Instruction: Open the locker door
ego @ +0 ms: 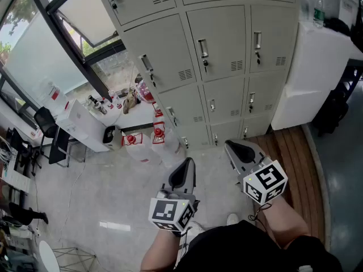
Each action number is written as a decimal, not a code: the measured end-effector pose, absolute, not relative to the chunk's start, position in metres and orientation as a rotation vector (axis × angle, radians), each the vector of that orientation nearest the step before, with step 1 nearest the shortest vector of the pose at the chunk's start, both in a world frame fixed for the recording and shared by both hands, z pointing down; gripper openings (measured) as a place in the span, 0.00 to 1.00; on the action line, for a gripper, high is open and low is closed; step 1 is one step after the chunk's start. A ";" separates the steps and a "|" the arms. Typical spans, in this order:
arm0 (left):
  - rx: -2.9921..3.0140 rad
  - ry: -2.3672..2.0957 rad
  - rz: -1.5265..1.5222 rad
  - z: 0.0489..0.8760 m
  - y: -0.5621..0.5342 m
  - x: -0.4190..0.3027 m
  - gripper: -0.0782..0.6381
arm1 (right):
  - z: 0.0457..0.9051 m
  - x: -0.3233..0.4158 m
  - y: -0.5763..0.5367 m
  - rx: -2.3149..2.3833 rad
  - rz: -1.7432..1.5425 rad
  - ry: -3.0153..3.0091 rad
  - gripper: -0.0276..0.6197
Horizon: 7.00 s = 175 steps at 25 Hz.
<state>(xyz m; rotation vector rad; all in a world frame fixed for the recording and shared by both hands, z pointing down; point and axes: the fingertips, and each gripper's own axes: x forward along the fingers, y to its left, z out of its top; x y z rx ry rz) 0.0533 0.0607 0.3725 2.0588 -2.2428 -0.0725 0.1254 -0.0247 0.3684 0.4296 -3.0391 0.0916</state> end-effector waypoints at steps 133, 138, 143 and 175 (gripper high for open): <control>2.326 -1.985 -0.002 0.376 -0.233 -0.175 0.13 | 0.366 -0.132 -0.366 0.859 0.093 -2.938 0.24; 2.344 -1.948 -0.008 0.380 -0.238 -0.188 0.13 | 0.366 -0.145 -0.383 0.982 0.007 -2.865 0.35; 2.352 -1.920 -0.018 0.384 -0.240 -0.200 0.13 | 0.365 -0.155 -0.393 1.082 -0.059 -2.800 0.38; 2.461 -1.795 -0.030 0.381 -0.234 -0.212 0.13 | 0.373 -0.147 -0.388 1.126 0.043 -2.795 0.29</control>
